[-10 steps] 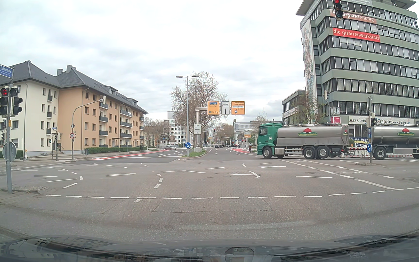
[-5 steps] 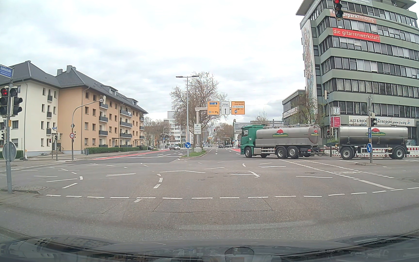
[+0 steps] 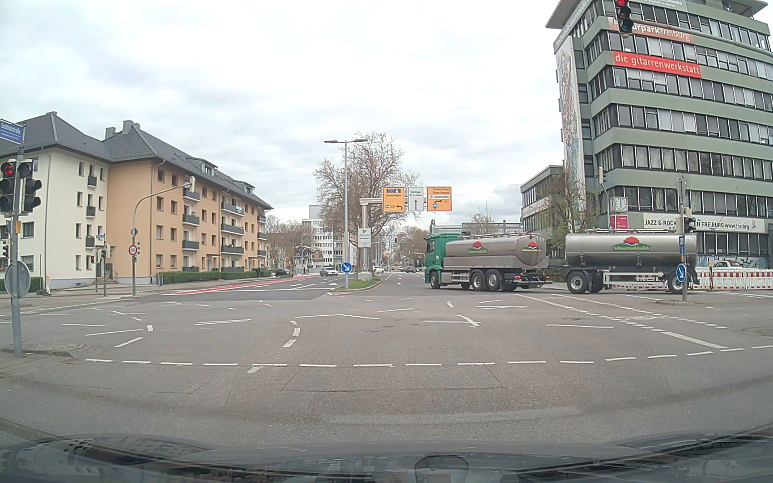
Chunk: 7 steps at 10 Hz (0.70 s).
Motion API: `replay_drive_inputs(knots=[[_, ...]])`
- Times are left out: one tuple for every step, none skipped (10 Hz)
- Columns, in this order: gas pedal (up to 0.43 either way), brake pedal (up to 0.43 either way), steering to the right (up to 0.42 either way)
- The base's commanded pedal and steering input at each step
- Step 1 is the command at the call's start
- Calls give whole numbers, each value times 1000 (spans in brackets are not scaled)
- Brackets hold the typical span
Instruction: Follow the waypoints while adhering to traffic rules and regulations
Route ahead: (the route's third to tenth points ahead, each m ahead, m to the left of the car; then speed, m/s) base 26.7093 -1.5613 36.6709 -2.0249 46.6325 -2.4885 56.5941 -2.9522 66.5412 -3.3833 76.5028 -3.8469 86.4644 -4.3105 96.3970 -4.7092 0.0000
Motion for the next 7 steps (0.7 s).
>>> replay_drive_inputs(knots=[[0,201,-14],[0,201,-14],[0,201,-13],[0,201,-12],[0,201,-12],[0,201,-12],[0,201,-12]])
